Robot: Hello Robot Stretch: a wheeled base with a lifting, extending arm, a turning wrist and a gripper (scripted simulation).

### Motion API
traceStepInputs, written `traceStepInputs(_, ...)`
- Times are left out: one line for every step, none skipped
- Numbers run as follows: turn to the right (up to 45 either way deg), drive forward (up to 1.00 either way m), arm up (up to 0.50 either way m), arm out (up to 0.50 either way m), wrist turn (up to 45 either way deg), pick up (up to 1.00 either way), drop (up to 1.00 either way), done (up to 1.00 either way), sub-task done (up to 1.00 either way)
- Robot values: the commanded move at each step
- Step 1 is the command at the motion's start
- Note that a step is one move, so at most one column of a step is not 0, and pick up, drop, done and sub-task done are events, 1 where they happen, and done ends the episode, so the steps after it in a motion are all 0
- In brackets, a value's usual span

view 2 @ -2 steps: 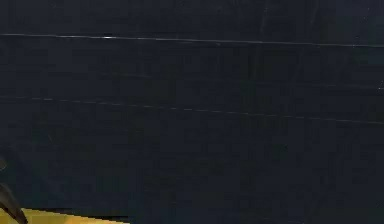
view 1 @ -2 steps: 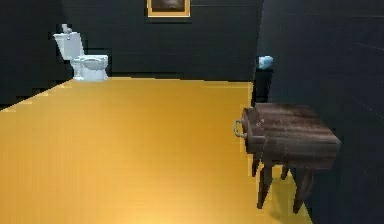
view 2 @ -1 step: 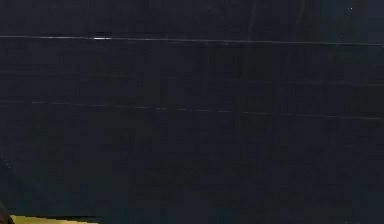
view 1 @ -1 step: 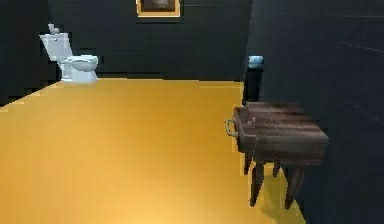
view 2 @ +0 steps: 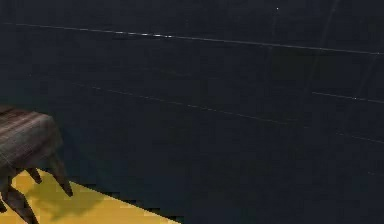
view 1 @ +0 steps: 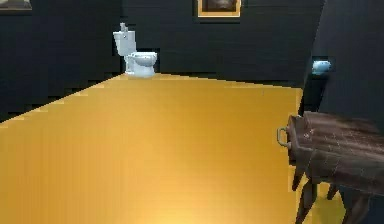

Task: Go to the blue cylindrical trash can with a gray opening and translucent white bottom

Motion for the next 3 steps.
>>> traceStepInputs(0.0, 1.0, 0.0, 0.0, 0.0, 0.0, 0.0, 0.0, 0.0)
traceStepInputs(-24.0, 0.0, 0.0, 0.0, 0.0, 0.0, 0.0, 0.0, 0.0)
traceStepInputs(0.0, 0.05, 0.0, 0.0, 0.0, 0.0, 0.0, 0.0, 0.0)
